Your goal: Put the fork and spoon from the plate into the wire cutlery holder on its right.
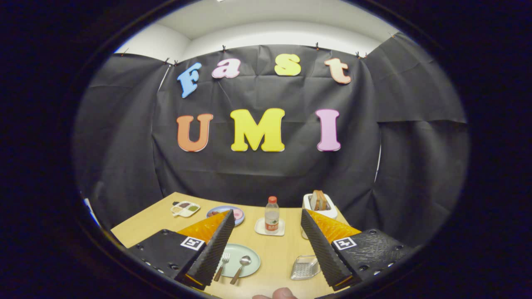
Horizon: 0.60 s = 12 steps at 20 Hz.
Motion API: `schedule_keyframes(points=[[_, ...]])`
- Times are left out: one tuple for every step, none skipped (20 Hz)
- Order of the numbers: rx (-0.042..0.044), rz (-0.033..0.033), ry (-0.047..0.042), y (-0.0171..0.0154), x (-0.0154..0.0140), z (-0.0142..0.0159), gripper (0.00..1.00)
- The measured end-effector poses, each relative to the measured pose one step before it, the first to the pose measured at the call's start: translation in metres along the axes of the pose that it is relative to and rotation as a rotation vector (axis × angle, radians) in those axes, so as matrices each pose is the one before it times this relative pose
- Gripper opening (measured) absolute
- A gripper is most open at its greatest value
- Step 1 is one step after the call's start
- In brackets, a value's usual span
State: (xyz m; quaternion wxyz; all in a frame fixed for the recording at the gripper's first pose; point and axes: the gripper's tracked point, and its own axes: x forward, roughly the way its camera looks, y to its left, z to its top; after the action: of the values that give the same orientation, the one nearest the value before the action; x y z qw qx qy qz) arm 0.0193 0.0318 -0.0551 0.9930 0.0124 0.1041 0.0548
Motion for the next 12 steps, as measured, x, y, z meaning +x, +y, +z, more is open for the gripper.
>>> schedule_keyframes(points=[[0.00669, 0.01117, 0.03867, 0.0038, 0.00305, -0.01123, 0.96], [0.00289, 0.00739, 0.0374, 0.00307, 0.00283, -0.01072, 0.96], [-0.00038, 0.00372, 0.04086, 0.00225, 0.00191, -0.01135, 0.96], [-0.00397, 0.00362, 0.03414, 0.00276, 0.00398, -0.00971, 0.96], [-0.00757, 0.0062, 0.03922, 0.00391, 0.00462, -0.01039, 0.96], [-0.00741, 0.00796, 0.0399, 0.0046, 0.00531, -0.01112, 0.96], [-0.00515, 0.01056, 0.04267, 0.00344, 0.00459, -0.01038, 0.96], [0.00143, 0.01311, 0.04966, 0.0053, 0.00728, -0.01194, 0.96], [0.00956, 0.01827, 0.0462, 0.00562, 0.00495, -0.01145, 0.96], [0.00536, 0.0094, 0.05519, 0.00438, 0.00614, -0.01318, 0.96], [-0.00047, 0.00481, 0.05638, 0.00305, 0.00791, -0.01234, 0.96], [-0.00002, 0.01108, 0.05886, 0.00342, 0.00885, -0.01089, 0.96]])
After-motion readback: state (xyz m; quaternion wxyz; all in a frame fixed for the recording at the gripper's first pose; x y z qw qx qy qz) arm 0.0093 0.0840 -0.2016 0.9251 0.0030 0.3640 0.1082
